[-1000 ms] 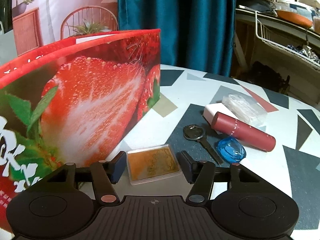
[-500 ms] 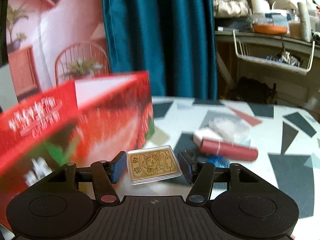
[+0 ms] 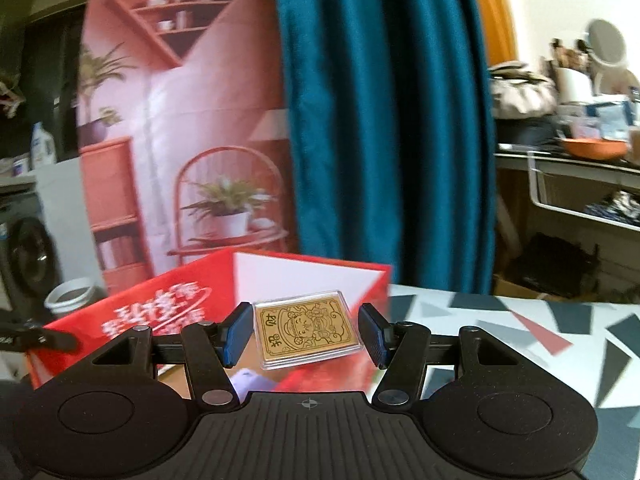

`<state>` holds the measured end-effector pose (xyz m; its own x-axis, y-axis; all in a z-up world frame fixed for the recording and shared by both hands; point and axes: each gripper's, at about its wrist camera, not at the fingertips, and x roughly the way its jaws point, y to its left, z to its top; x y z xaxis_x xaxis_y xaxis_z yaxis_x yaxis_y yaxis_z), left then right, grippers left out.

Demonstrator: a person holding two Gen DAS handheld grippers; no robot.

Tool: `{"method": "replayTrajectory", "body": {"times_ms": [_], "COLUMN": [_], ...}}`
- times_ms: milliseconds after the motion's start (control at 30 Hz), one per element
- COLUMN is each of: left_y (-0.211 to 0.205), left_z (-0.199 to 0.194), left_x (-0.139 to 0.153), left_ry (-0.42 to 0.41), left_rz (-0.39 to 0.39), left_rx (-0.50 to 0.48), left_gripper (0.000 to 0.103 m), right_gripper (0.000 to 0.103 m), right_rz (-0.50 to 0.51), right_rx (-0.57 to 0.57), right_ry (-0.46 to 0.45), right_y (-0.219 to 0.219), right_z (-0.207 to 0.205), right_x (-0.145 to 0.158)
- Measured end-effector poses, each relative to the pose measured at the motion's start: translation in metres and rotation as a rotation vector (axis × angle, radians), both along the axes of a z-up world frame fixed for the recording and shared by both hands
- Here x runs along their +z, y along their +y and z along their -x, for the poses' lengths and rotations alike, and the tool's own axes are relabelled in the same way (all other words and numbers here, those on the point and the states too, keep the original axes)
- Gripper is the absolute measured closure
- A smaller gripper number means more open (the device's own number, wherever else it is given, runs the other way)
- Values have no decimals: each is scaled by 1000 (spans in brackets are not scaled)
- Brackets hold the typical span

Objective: Organize rigid objects
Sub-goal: 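Carry the gold card case into the red box and release it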

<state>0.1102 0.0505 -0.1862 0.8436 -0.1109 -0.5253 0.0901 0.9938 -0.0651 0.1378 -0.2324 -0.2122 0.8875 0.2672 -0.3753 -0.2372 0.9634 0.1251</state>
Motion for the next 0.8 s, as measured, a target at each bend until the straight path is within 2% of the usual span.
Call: {"method": "replayTrajectory", "body": {"times_ms": [267,700,800], "left_y": [0,0,1], "left_z": [0,0,0], "left_x": [0,-1,-1], "left_ry": [-2,-3,-4], "left_rz": [-2,-6,-7], "left_rx": [-1,-2,-2], "left_gripper": [94,94,94], "right_gripper": [49,49,52], "right_rz": [45,91,93], "right_rx": [116,158,157], "right_ry": [52,76,82], "right_y": [33,48,48], "right_z": [2,4,3], "right_x": [-4,-7,-6]}}
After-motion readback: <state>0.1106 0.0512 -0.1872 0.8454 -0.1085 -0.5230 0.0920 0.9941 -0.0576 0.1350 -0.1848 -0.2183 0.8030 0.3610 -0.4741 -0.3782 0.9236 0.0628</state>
